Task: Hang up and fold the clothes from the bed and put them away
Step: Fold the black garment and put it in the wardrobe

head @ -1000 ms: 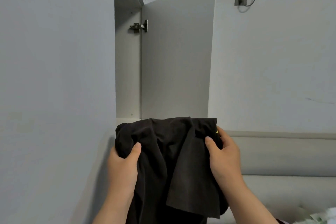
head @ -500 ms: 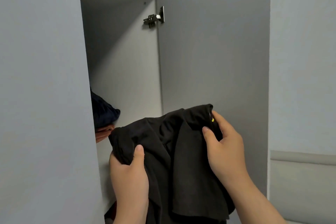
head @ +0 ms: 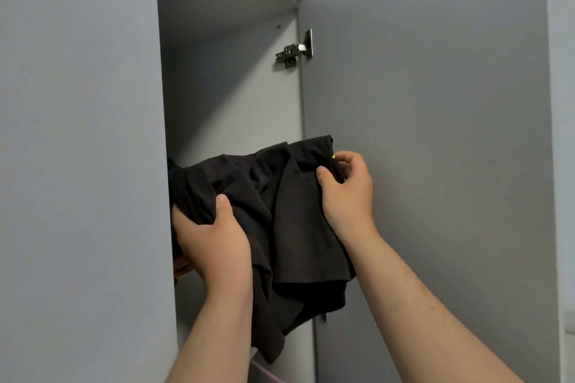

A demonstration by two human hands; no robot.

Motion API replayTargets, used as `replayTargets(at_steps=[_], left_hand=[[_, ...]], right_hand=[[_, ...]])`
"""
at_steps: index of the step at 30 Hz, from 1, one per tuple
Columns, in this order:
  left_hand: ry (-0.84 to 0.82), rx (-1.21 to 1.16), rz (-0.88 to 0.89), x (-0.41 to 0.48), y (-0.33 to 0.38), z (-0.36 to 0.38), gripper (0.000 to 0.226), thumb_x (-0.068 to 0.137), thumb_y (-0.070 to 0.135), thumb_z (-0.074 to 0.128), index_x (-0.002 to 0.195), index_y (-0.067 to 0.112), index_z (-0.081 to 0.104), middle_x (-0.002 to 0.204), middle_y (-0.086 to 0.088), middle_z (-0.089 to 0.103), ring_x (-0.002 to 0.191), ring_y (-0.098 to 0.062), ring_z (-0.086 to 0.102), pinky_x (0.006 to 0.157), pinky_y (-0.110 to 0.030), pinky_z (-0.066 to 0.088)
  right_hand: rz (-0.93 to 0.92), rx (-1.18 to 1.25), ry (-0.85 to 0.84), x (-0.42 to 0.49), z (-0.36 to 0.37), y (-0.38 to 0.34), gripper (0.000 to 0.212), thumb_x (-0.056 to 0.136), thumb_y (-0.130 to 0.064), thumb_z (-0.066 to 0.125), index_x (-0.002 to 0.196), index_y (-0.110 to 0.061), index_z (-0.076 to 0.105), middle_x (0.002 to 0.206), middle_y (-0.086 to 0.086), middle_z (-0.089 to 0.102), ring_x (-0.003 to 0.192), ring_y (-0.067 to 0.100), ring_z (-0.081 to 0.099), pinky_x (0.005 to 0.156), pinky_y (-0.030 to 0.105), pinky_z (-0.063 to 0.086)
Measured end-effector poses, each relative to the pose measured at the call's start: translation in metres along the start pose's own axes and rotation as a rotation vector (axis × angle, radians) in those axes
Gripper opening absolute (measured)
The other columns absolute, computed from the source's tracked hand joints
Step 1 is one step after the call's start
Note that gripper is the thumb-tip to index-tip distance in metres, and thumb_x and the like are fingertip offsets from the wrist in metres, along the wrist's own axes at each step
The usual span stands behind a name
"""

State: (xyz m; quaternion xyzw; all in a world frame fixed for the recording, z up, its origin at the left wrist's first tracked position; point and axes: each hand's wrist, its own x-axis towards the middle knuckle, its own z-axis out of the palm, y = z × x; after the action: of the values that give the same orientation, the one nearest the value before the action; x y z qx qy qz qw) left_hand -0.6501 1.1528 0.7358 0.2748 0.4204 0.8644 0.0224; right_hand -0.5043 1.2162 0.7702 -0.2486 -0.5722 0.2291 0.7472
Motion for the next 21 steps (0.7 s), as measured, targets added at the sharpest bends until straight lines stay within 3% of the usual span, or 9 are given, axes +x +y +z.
replayTargets(at_steps=[3, 7, 10, 12, 14, 16, 19, 21], left_hand=[[0.099, 0.000, 0.047, 0.010, 0.006, 0.018, 0.065, 0.092, 0.026, 0.067, 0.150, 0.018, 0.038, 0.149, -0.001, 0.047, 0.136, -0.019, 0.046, 0.116, -0.038, 0.036], [0.190, 0.084, 0.095, 0.035, 0.009, 0.037, 0.069, 0.093, 0.025, 0.066, 0.152, 0.014, 0.032, 0.151, -0.004, 0.043, 0.136, -0.021, 0.046, 0.103, -0.020, 0.033], [0.245, 0.133, -0.083, 0.054, -0.018, 0.027, 0.067, 0.094, 0.022, 0.066, 0.150, 0.012, 0.031, 0.147, -0.009, 0.044, 0.128, -0.029, 0.052, 0.091, -0.025, 0.041], [0.276, 0.174, -0.256, 0.051, -0.044, 0.013, 0.058, 0.094, 0.021, 0.064, 0.143, 0.007, 0.038, 0.140, -0.014, 0.050, 0.119, -0.033, 0.056, 0.081, -0.030, 0.050], [0.275, 0.186, -0.439, 0.049, -0.063, 0.000, 0.049, 0.093, 0.019, 0.062, 0.135, 0.000, 0.046, 0.136, -0.021, 0.054, 0.117, -0.039, 0.058, 0.084, -0.039, 0.052], [0.278, 0.213, -0.537, 0.049, -0.070, -0.009, 0.049, 0.092, 0.018, 0.062, 0.134, -0.003, 0.048, 0.137, -0.025, 0.053, 0.119, -0.042, 0.057, 0.088, -0.044, 0.050], [0.310, 0.511, -0.494, 0.044, -0.063, -0.011, 0.071, 0.085, 0.020, 0.072, 0.143, 0.003, 0.033, 0.150, -0.023, 0.032, 0.130, -0.044, 0.043, 0.101, -0.052, 0.044], [0.169, 0.919, -0.233, 0.034, -0.056, -0.013, 0.081, 0.083, 0.035, 0.071, 0.148, 0.014, 0.029, 0.156, -0.016, 0.024, 0.140, -0.039, 0.029, 0.107, -0.054, 0.037]], right_hand=[[0.023, 0.110, -0.021, 0.021, 0.029, 0.017, 0.023, 0.091, -0.006, 0.066, 0.097, -0.024, 0.055, 0.098, -0.003, 0.065, 0.090, 0.008, 0.063, 0.075, 0.010, 0.047], [0.078, 0.160, -0.097, 0.042, 0.063, 0.044, 0.021, 0.091, -0.009, 0.065, 0.097, -0.026, 0.055, 0.093, -0.009, 0.063, 0.076, -0.008, 0.060, 0.063, 0.003, 0.042], [0.240, 0.030, -0.280, 0.051, 0.083, 0.078, 0.016, 0.088, -0.013, 0.065, 0.094, -0.026, 0.058, 0.088, -0.010, 0.062, 0.072, 0.002, 0.061, 0.056, 0.013, 0.045], [0.339, -0.079, -0.406, 0.048, 0.097, 0.103, 0.012, 0.085, -0.012, 0.066, 0.088, -0.022, 0.061, 0.085, -0.004, 0.065, 0.078, 0.017, 0.065, 0.064, 0.026, 0.052], [0.394, -0.185, -0.513, 0.043, 0.112, 0.123, 0.006, 0.084, -0.010, 0.067, 0.085, -0.015, 0.065, 0.084, 0.004, 0.067, 0.085, 0.027, 0.067, 0.075, 0.033, 0.054], [0.431, -0.292, -0.628, 0.041, 0.121, 0.140, 0.005, 0.087, -0.013, 0.068, 0.088, -0.009, 0.069, 0.087, 0.009, 0.068, 0.086, 0.026, 0.066, 0.077, 0.034, 0.053], [0.432, -0.484, -0.835, 0.047, 0.121, 0.156, 0.030, 0.094, -0.027, 0.062, 0.106, 0.000, 0.068, 0.108, 0.016, 0.069, 0.094, 0.027, 0.064, 0.076, 0.030, 0.047], [0.336, -0.585, -0.916, 0.050, 0.112, 0.156, 0.044, 0.096, -0.037, 0.056, 0.121, -0.001, 0.065, 0.125, 0.017, 0.065, 0.111, 0.031, 0.062, 0.086, 0.031, 0.046]])
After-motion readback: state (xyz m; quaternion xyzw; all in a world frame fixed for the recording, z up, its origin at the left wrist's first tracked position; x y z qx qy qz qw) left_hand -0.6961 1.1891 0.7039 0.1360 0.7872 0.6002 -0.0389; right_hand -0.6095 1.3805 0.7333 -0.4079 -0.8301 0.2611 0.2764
